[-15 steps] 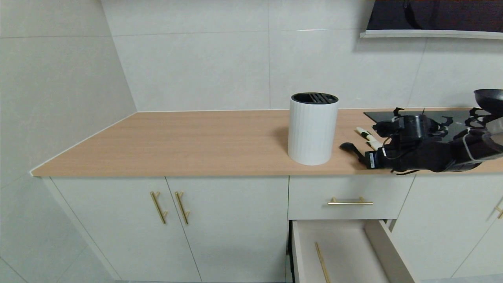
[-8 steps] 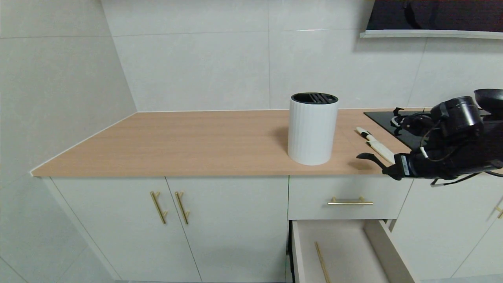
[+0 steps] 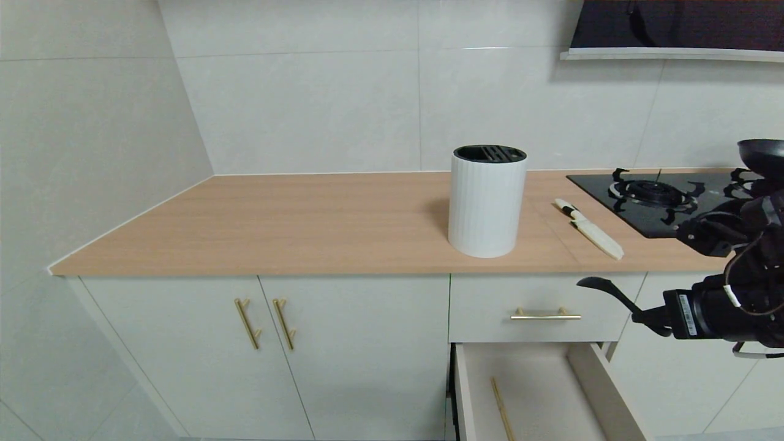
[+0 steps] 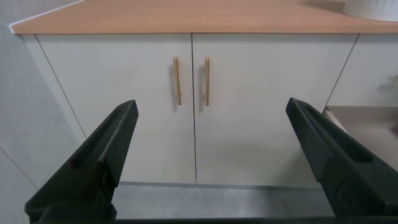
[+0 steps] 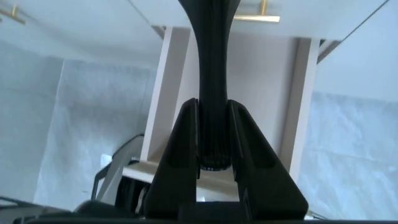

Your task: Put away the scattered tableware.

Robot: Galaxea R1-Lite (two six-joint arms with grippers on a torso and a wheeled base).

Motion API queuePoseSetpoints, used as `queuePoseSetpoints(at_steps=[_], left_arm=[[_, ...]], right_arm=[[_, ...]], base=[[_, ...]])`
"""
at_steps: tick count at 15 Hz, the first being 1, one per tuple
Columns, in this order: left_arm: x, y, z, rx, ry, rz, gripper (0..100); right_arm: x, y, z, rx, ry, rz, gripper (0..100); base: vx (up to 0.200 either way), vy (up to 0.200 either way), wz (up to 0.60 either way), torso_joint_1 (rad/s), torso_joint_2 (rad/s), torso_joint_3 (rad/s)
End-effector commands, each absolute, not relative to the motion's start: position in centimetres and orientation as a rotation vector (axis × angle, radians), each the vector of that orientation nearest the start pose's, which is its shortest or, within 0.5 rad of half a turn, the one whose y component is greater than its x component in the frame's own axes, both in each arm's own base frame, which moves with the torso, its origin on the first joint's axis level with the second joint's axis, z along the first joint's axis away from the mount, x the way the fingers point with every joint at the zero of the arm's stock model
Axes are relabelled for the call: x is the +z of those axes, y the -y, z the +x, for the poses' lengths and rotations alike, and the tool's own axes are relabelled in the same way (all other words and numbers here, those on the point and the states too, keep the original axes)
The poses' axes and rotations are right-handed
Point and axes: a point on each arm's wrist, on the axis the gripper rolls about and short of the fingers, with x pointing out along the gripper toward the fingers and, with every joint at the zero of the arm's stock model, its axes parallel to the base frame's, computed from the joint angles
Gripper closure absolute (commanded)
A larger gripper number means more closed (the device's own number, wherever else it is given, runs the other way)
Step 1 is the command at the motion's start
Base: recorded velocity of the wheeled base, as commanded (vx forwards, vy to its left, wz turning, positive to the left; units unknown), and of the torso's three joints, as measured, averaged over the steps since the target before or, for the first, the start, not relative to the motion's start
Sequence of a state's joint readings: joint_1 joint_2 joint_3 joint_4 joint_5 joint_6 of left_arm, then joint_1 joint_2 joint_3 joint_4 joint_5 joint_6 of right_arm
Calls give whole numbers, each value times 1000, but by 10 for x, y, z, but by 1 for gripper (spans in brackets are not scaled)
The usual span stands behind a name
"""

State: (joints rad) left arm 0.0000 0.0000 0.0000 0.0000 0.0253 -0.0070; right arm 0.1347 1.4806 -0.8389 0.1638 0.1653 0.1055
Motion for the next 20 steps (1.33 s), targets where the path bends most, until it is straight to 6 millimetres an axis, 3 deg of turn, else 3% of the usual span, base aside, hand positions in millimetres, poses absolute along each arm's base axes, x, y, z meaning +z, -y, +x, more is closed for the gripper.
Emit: queuePoseSetpoints(at_steps=[1,15,20], left_arm=[[75,-1,-23,26,0,-8,0],[75,-1,-23,26,0,-8,0],[75,-1,-23,26,0,-8,0]], right_arm=[[165,-35,230,240,-859,108,100],[119,-43,254,241,-926,96,100],[110,-43,259,227,-934,90,100]], base=[[0,0,0,0,0,0],[0,0,0,0,0,0],[0,0,0,-137,344,199]])
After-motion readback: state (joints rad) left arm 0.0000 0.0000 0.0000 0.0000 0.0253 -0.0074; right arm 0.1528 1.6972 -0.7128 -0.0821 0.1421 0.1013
